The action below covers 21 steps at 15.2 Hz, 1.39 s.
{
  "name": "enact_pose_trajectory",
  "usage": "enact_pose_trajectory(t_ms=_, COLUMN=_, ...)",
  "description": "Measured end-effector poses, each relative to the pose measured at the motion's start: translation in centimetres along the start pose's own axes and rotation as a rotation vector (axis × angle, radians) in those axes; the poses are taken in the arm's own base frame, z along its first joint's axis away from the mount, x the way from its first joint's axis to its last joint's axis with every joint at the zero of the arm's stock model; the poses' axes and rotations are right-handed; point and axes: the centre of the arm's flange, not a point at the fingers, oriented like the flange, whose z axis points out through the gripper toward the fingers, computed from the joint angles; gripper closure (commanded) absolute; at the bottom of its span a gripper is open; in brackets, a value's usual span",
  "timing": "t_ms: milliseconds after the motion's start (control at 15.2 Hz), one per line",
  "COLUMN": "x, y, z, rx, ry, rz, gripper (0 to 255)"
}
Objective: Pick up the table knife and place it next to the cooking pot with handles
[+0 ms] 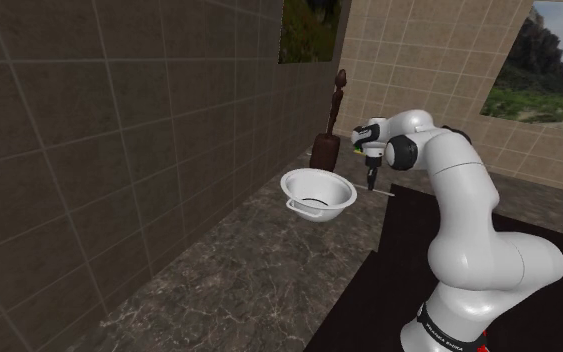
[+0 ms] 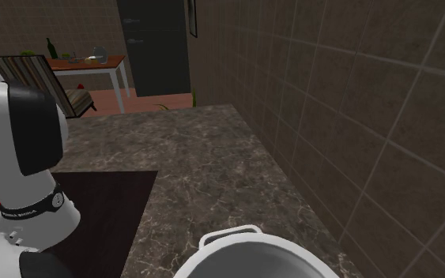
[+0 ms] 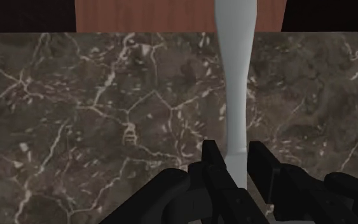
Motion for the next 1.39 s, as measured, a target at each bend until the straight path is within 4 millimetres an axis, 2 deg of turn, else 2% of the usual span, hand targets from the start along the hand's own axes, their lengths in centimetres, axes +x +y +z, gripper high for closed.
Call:
enact_pose_trajectory(t_ms=528, x=0.9, y=0.4, z=4.4, rx=0.000, ry=0.000, rz=0.000, gripper=255)
enact_pose_trajectory(t_ms=924, x=0.9, y=0.3, z=4.7, rx=0.000, ry=0.000, rz=0.000, gripper=255)
enact_pose_trajectory(t_ms=990, x=0.9, y=0.3, z=4.7, rx=0.000, ry=0.000, rz=0.000, gripper=0)
enact_pose_trajectory(t_ms=1386, x=0.9, y=0.3, z=4.7, rx=0.000, ry=0.000, rz=0.000, gripper=0)
